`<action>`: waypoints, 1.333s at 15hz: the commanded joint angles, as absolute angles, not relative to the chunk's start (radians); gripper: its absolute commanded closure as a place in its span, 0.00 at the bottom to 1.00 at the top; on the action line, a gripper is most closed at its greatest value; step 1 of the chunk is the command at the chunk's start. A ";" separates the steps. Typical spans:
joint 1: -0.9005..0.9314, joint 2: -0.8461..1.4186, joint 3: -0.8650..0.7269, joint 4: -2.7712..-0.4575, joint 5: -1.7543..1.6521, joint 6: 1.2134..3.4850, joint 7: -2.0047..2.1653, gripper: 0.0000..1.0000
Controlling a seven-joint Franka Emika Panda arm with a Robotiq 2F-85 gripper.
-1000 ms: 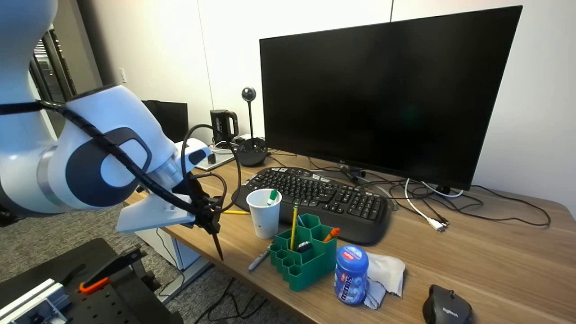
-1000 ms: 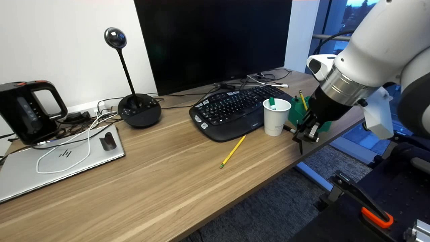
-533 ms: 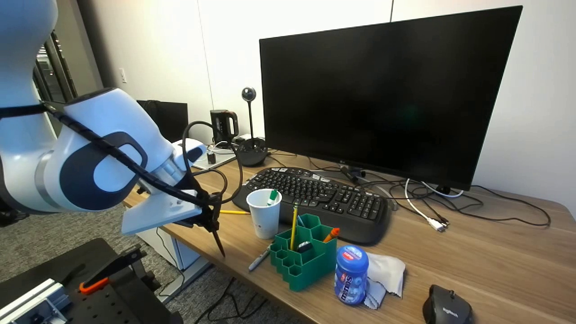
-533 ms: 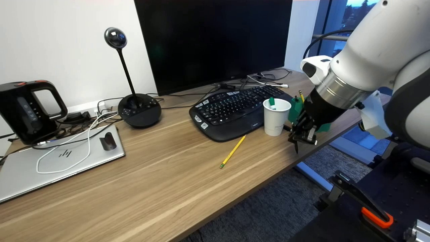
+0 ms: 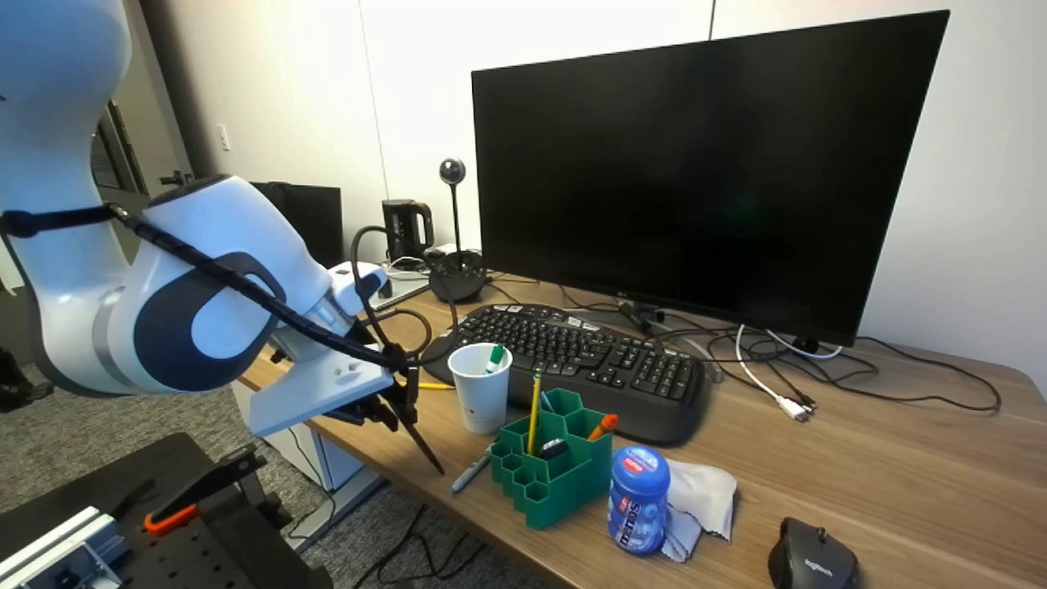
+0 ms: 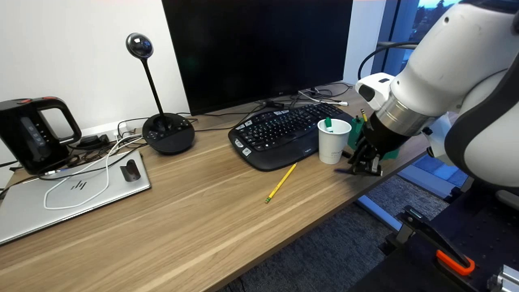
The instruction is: Remove the pen from the container
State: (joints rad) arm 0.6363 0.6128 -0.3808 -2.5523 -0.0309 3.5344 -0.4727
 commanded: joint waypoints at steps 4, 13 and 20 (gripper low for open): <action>0.658 0.748 -0.401 -2.530 0.008 3.648 -0.481 0.19; 0.537 0.701 -0.305 -2.524 -0.035 3.369 -0.345 0.00; 0.286 0.306 -0.158 -2.545 -0.066 2.872 -0.208 0.00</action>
